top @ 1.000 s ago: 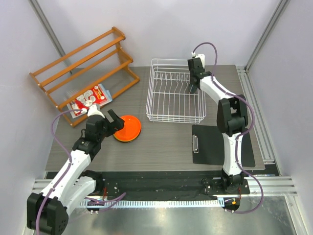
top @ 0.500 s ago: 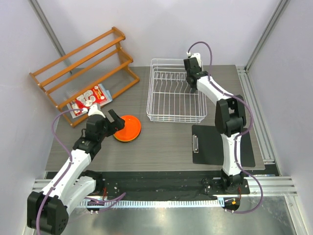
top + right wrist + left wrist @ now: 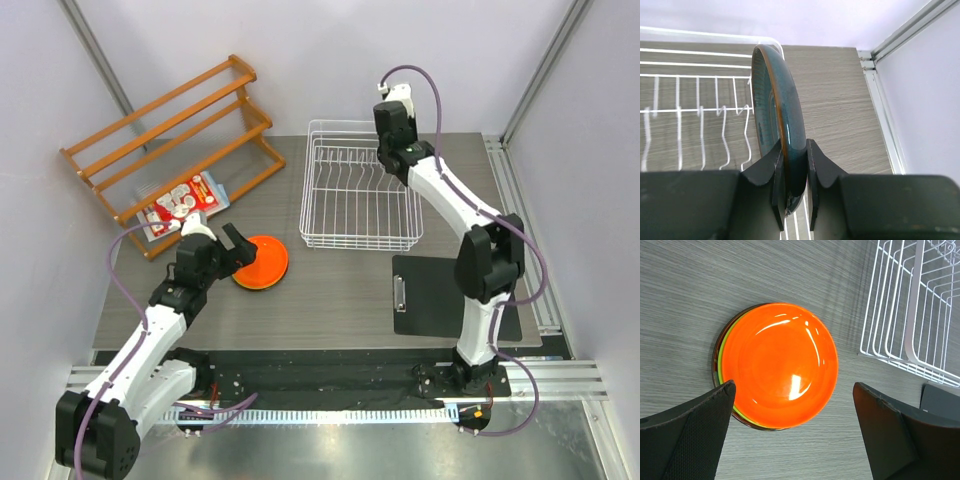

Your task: Unload the plates from the dish rack

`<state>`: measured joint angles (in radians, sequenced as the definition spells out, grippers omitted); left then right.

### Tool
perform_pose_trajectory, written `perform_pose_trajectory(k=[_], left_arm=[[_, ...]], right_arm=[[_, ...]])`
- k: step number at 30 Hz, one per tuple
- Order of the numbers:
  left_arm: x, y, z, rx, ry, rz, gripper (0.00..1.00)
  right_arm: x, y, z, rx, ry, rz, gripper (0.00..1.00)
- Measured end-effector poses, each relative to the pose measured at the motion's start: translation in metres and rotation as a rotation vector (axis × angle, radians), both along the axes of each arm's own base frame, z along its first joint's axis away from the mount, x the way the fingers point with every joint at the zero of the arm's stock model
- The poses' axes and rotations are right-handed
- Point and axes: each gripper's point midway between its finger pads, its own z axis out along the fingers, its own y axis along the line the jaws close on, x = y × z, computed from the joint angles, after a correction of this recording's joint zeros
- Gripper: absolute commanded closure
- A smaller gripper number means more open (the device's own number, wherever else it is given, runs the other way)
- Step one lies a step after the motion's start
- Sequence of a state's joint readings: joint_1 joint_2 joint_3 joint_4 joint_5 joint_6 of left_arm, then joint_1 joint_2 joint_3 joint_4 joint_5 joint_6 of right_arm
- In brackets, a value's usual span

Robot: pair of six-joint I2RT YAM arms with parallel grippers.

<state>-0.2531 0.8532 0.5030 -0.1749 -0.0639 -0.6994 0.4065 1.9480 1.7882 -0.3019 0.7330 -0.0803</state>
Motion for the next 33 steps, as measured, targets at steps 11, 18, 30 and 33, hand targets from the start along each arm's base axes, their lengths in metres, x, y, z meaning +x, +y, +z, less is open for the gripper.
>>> perform_pose_trajectory(k=[11, 18, 30, 33], left_arm=[[0.000, -0.021, 0.011, -0.082, -0.027, -0.086, 0.00], [0.004, -0.045, 0.046, -0.213, -0.139, -0.174, 0.01], [0.002, -0.065, 0.060, -0.342, -0.215, -0.255, 0.00], [0.003, -0.068, 0.058, -0.362, -0.217, -0.260, 0.01]], right_arm=[[-0.089, 0.095, 0.054, 0.272, -0.046, 0.328, 0.99], [-0.149, 0.154, 0.018, 0.550, 0.116, 0.568, 0.99], [-0.219, 0.233, -0.031, 0.867, 0.344, 0.792, 0.99], [-0.228, 0.249, -0.023, 0.956, 0.347, 0.849, 0.99]])
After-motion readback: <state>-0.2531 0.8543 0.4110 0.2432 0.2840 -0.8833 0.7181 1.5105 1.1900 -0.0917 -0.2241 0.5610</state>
